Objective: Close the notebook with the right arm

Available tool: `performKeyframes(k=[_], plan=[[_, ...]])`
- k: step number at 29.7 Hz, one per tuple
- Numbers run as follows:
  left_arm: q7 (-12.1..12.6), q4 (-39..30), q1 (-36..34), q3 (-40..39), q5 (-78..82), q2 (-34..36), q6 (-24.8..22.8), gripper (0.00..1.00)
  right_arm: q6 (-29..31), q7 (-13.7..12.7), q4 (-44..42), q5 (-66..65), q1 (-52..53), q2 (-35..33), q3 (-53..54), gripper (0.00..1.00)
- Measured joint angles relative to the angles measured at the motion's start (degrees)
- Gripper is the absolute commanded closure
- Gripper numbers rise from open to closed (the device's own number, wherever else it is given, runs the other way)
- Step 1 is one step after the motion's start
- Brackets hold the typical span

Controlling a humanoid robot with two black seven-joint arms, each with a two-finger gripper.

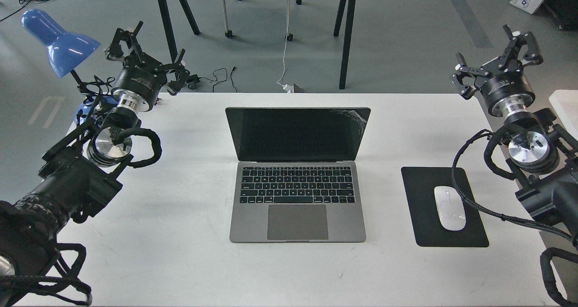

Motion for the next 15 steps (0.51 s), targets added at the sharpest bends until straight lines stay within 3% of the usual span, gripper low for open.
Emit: performKeyframes(k=[15], plan=[[-0.02, 0.0, -0.01, -0.04, 0.05, 0.15, 0.0, 0.0, -0.35, 0.31, -0.69, -0.48, 3.31, 2.73, -8.37, 0.0]])
